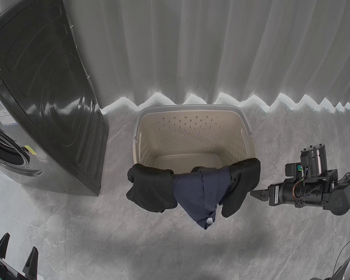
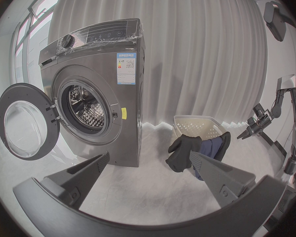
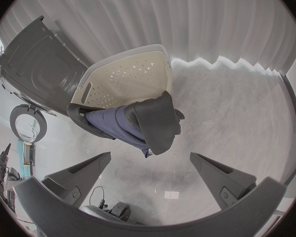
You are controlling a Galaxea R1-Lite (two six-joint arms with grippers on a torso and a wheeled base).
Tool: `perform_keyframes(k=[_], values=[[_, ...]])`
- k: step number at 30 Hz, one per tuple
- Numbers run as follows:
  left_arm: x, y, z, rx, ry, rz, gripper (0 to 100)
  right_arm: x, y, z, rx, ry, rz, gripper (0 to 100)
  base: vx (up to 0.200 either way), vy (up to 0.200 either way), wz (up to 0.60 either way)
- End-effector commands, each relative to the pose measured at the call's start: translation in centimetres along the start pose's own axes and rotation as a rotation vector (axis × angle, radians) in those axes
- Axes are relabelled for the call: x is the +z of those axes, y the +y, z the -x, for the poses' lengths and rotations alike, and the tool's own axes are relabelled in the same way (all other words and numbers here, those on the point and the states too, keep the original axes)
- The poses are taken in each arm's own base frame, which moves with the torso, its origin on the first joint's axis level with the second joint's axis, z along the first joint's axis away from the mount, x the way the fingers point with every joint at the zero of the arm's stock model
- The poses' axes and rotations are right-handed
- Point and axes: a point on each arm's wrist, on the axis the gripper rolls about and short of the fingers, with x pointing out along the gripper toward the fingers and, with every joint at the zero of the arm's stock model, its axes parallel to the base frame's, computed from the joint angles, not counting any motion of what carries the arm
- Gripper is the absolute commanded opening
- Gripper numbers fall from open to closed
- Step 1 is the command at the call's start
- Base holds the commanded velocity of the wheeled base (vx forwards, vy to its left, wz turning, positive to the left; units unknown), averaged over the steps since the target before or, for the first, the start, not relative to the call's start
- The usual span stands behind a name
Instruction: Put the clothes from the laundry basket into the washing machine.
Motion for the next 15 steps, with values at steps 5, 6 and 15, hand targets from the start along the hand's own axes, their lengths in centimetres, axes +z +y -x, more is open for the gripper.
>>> perform_keyframes(k=[5,6,15], values=[[-0.5,0.0,0.0,0.0,0.001,0.0,100,-0.4,-0.2,-4.3,-0.008,0.029,0.004,100,0.0,0.0,0.0],[-0.5,0.0,0.0,0.0,0.001,0.0,100,-0.3,-0.2,-4.6,-0.007,0.031,0.003,100,0.0,0.0,0.0],[-0.5,0.0,0.0,0.0,0.001,0.0,100,0.2,-0.2,-7.7,-0.011,0.038,0.004,100,0.0,0.0,0.0]])
